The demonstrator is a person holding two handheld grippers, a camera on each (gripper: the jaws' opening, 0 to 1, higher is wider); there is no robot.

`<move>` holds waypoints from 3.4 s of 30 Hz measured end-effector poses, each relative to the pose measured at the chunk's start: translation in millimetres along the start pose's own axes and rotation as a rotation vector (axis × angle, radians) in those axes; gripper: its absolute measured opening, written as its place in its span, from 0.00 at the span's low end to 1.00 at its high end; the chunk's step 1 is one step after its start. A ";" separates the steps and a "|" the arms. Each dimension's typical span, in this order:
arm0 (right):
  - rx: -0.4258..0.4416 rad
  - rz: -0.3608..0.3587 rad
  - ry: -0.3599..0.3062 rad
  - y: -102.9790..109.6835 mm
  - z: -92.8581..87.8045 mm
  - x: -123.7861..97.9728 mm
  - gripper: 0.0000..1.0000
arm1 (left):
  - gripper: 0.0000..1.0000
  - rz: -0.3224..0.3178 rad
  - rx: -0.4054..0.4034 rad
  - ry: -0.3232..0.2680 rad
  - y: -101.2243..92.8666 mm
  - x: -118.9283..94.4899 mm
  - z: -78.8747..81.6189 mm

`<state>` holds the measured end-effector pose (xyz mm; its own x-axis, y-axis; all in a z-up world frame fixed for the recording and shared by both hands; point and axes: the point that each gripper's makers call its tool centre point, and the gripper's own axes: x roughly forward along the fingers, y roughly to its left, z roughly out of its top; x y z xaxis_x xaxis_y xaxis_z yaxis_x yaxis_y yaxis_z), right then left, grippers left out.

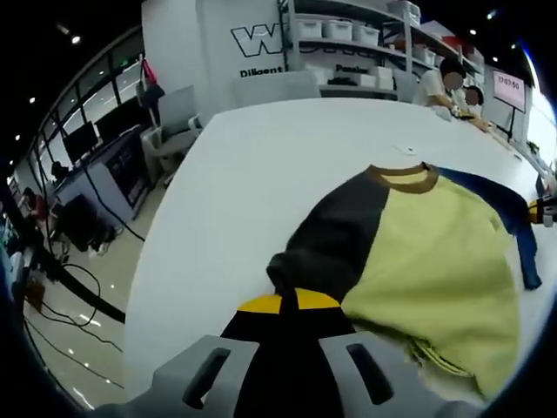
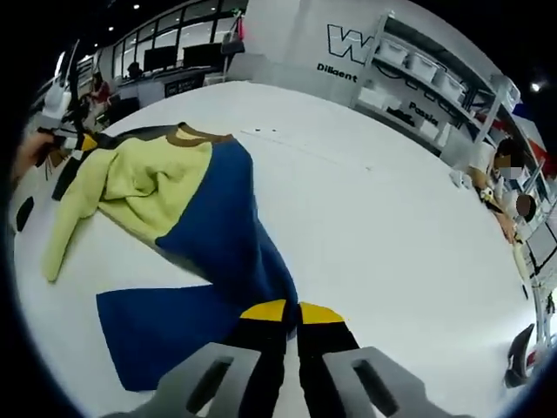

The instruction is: Fold the garment on the visible template until the final outline fits inside the template.

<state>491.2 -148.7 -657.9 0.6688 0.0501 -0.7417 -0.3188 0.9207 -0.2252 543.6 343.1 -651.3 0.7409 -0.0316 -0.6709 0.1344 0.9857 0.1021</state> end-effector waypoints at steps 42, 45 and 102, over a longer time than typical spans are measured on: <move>0.306 0.299 -0.145 153.7 38.6 -28.0 0.48 | 0.53 -0.257 -0.096 -0.030 -146.2 -113.7 -46.3; 0.314 0.303 -0.135 159.8 37.5 -25.0 0.46 | 0.50 -0.279 -0.094 -0.014 -158.7 -117.8 -53.7; 0.309 0.374 -0.098 204.7 44.6 -19.4 0.38 | 0.05 -0.236 -0.218 0.025 -155.1 -132.0 -52.4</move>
<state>442.9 56.1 -661.5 0.6113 0.4212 -0.6700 -0.3449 0.9038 0.2535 390.5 203.1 -617.1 0.6896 -0.2622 -0.6751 0.1548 0.9640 -0.2162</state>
